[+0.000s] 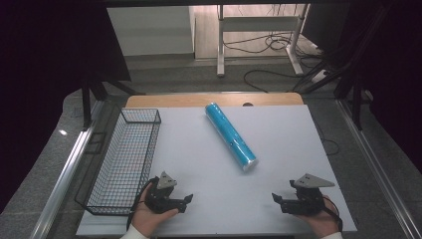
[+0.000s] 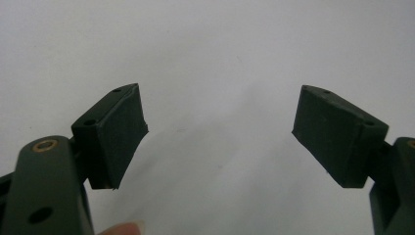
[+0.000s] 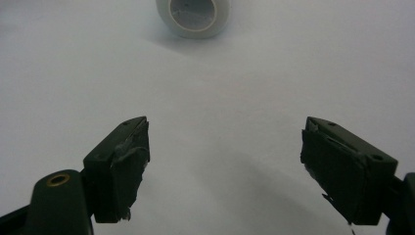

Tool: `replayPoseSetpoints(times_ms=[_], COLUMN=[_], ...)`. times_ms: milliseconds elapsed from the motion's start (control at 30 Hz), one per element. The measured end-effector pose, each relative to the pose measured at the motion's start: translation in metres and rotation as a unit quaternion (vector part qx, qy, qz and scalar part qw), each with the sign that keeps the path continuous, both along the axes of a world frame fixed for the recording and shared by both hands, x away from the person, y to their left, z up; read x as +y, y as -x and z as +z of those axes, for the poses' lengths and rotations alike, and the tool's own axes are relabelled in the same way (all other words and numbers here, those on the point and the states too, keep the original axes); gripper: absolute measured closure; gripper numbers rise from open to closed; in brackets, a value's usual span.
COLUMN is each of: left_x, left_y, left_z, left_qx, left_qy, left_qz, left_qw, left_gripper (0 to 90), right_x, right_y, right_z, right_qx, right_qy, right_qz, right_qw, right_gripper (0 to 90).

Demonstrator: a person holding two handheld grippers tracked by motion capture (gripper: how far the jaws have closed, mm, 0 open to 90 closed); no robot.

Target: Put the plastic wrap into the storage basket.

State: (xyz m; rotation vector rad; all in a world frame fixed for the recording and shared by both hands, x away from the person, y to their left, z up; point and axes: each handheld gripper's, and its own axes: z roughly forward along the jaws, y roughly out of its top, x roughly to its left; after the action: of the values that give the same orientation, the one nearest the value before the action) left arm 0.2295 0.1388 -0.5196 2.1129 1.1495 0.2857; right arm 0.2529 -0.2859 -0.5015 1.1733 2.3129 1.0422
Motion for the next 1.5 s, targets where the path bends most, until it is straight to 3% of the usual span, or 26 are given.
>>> replayPoseSetpoints(times_ms=[500, 633, 967, 1133, 1367, 1500], left_x=[-0.004, -0.005, -0.007, -0.008, -0.009, -0.009], left_y=[-0.002, -0.001, 0.000, -0.001, -0.001, 0.000], left_z=[0.000, 0.000, -0.001, -0.001, -0.001, -0.001], left_qx=[0.002, 0.004, 0.004, 0.004, 0.004, 0.004], left_qy=[0.002, 0.002, -0.001, -0.003, -0.001, -0.002], left_qz=[-0.009, -0.017, -0.019, -0.020, -0.018, -0.020], left_qw=[1.0000, 0.9999, 0.9998, 0.9998, 0.9998, 0.9998], left_gripper=[19.0, 18.9, 18.5, 18.3, 18.3, 18.2], right_x=[0.008, 0.022, 0.046, 0.058, 0.072, 0.082], right_y=[-0.013, -0.032, -0.064, -0.079, -0.101, -0.113], right_z=[0.025, 0.039, 0.066, 0.074, 0.084, 0.085], right_qx=[0.019, 0.032, 0.036, 0.035, 0.028, 0.028], right_qy=[-0.016, -0.019, 0.000, 0.011, -0.001, 0.011], right_qz=[-0.004, 0.002, 0.009, 0.019, 0.030, 0.026], right_qw=[0.9997, 0.9993, 0.9993, 0.9991, 0.9991, 0.9992], right_gripper=[18.5, 17.6, 18.2, 19.1, 20.0, 21.8])
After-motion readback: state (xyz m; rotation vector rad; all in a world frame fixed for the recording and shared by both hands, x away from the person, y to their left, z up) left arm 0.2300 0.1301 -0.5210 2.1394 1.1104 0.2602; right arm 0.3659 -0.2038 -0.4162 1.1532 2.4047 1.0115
